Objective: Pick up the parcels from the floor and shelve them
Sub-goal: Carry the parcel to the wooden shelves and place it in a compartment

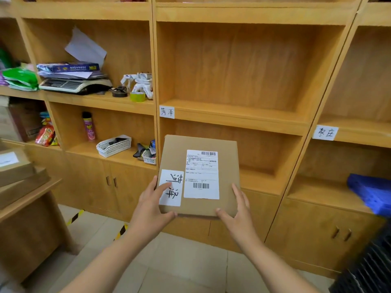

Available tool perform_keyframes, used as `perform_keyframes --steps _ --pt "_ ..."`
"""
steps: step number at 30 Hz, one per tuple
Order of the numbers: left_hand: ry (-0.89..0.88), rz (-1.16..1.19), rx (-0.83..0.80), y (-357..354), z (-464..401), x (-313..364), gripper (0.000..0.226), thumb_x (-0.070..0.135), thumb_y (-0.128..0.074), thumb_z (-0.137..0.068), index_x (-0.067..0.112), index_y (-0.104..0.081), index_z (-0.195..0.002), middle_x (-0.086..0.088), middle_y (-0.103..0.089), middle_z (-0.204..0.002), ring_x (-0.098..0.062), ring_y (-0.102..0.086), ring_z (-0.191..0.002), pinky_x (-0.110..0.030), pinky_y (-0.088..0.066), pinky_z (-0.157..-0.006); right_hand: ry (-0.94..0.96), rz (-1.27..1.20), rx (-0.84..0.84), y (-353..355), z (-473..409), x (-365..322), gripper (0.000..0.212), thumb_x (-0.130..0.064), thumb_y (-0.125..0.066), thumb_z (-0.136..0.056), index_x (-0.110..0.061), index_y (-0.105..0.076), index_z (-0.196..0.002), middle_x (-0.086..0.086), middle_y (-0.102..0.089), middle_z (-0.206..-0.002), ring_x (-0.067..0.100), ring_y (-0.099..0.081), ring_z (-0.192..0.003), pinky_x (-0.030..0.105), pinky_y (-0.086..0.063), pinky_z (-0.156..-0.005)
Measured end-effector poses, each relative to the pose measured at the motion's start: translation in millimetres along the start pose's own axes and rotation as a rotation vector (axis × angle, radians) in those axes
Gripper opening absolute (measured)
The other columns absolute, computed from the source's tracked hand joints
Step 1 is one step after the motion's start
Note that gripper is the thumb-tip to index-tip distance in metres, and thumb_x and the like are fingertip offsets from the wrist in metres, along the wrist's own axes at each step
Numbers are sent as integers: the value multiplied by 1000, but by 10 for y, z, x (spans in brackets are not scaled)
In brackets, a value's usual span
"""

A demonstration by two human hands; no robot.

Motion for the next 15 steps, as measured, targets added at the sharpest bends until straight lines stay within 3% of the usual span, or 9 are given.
perform_keyframes --steps 2,6,10,15 --pt "-1 -21 23 -91 -349 -39 78 25 -77 -69 38 -36 -134 10 -11 -156 -14 -17 -139 -35 -29 -105 14 -14 -16 -61 -391 72 80 -18 -69 -80 -38 -24 -142 -7 -16 -153 0 -21 -131 24 -22 -107" --pt "21 -22 52 -330 -1052 -37 78 23 -76 -71 34 -36 -137 8 -13 -155 -16 -18 -139 -35 -28 -107 66 26 -25 -48 -1195 176 80 -22 -69 -80 -41 -22 -142 -7 -10 -155 5 -15 -139 26 -20 -110" --pt "52 7 100 -621 -1632 -88 77 21 -77 -69 35 -38 -134 7 -14 -155 -17 -19 -138 -37 -30 -108 174 146 -31 12 -1885 270 78 -26 -66 -83 -42 -18 -143 -14 5 -155 -2 -16 -131 22 -26 -103" --pt "19 0 160 -748 -2143 -195 68 15 -76 -67 32 -47 -126 6 -18 -153 -17 -23 -136 -25 -27 -100 280 243 -89 -79 -2560 352 73 -33 -62 -84 -51 -18 -139 -16 9 -155 10 -14 -142 37 -35 -108"
Point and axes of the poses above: each hand's wrist, its own z-axis away from the middle knuckle, its own y-axis out of the back of the hand, x = y × z, the point moved 2 cm from there along -z, towards the middle knuckle
